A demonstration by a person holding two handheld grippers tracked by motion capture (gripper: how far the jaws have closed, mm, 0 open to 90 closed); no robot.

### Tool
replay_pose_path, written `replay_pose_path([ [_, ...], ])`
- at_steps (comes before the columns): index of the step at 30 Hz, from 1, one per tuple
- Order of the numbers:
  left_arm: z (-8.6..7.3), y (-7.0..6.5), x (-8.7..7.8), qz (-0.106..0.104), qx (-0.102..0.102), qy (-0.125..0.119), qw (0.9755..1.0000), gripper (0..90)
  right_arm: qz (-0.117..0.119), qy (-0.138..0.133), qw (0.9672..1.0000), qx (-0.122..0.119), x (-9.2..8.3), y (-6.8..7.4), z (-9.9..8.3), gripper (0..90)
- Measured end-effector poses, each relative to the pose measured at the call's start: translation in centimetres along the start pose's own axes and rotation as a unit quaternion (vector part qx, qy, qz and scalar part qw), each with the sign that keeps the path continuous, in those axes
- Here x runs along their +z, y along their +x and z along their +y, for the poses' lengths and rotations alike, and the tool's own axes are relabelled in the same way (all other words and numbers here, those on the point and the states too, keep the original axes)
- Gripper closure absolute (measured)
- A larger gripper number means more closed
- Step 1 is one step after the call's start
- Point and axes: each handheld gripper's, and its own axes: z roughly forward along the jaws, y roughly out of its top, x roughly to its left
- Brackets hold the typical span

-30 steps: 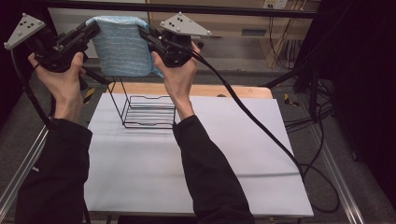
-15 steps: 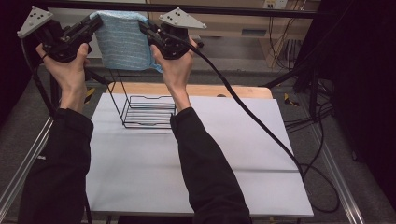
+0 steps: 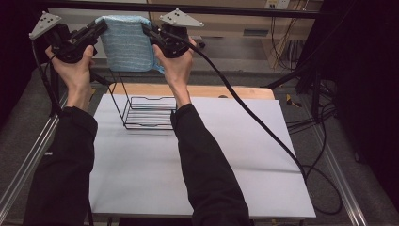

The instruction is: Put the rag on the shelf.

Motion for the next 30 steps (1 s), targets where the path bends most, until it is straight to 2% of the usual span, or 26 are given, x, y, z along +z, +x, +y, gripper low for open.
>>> replay_pose_path([
  [14, -1.9, 0.1, 1.0, -0.006, 0.013, 0.025, 0.9996, 80.6, -0.009, 0.025, 0.9996, 0.008, 0.0, -1.1, -1.9, 80.7],
  [17, -2.4, 0.2, 1.0, -0.008, 0.01, 0.028, 0.9995, 80.6, -0.007, 0.028, 0.9996, 0.003, 0.0, -1.1, -2.2, 80.6],
  [23, -3.4, 0.1, 0.4, -0.016, 0.016, 0.038, 0.999, 80.5, -0.001, 0.034, 0.9993, 0.015, -0.4, -1.2, -3.6, 80.7],
  [30, -5.0, 0.2, -0.1, -0.024, 0.019, 0.055, 0.998, 80.3, 0.003, 0.047, 0.9988, 0.013, -0.8, -1.1, -5.0, 80.6],
])
